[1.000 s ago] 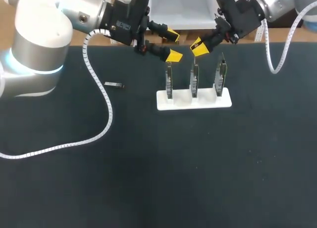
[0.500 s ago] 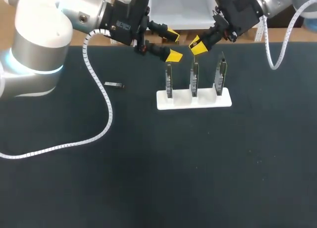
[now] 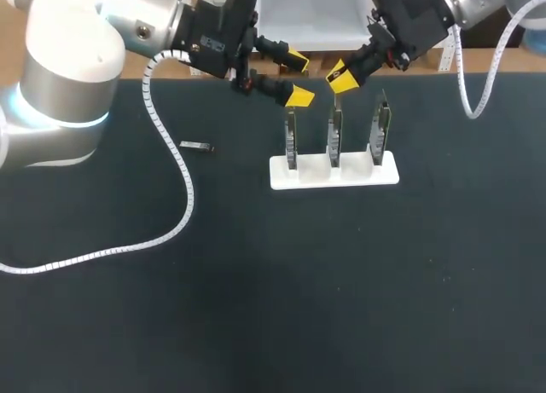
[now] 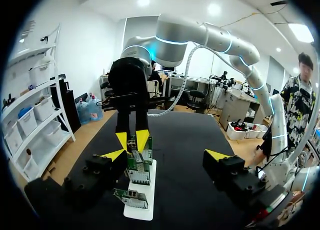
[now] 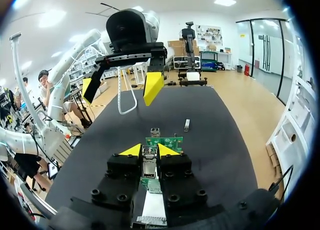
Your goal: Pick up the optical module with the left hand, and insert it into the network port with the right hand.
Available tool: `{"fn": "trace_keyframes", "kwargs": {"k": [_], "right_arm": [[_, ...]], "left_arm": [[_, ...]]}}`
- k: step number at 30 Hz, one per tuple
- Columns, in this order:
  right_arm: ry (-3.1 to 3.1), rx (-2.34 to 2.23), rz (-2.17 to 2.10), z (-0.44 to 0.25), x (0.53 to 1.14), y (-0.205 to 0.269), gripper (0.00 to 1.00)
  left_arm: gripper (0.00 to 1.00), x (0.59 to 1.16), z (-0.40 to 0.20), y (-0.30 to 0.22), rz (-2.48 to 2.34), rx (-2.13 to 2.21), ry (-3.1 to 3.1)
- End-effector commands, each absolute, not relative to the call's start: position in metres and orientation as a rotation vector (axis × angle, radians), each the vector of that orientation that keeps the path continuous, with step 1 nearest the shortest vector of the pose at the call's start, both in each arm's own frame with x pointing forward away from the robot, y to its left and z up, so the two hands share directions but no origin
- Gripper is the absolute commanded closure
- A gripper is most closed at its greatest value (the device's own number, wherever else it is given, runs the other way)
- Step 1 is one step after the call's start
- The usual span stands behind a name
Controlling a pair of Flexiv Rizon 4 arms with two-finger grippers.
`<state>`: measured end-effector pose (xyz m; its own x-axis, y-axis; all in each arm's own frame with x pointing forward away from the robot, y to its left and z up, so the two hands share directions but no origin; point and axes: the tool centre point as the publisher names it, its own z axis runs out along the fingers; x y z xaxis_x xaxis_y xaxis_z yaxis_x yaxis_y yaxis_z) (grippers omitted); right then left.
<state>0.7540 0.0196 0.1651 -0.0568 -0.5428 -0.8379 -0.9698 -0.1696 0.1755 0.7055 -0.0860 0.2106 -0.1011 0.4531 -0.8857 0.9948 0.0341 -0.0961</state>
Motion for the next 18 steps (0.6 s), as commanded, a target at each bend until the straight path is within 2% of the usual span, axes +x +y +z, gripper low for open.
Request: {"fn": "trace_keyframes", "kwargs": {"k": [1, 18], "right_arm": [[1.608, -1.734, 1.137, 0.1680, 0.7514, 0.0197, 1.00], [1.613, -1.728, 1.143, 0.1650, 0.7495, 0.0185, 1.00]], "left_arm": [[0.00, 0.7050, 0.2112, -0.0869, -1.012, 1.490, 1.643], [0.00, 0.7050, 0.2112, -0.0869, -1.012, 1.490, 1.643]]}}
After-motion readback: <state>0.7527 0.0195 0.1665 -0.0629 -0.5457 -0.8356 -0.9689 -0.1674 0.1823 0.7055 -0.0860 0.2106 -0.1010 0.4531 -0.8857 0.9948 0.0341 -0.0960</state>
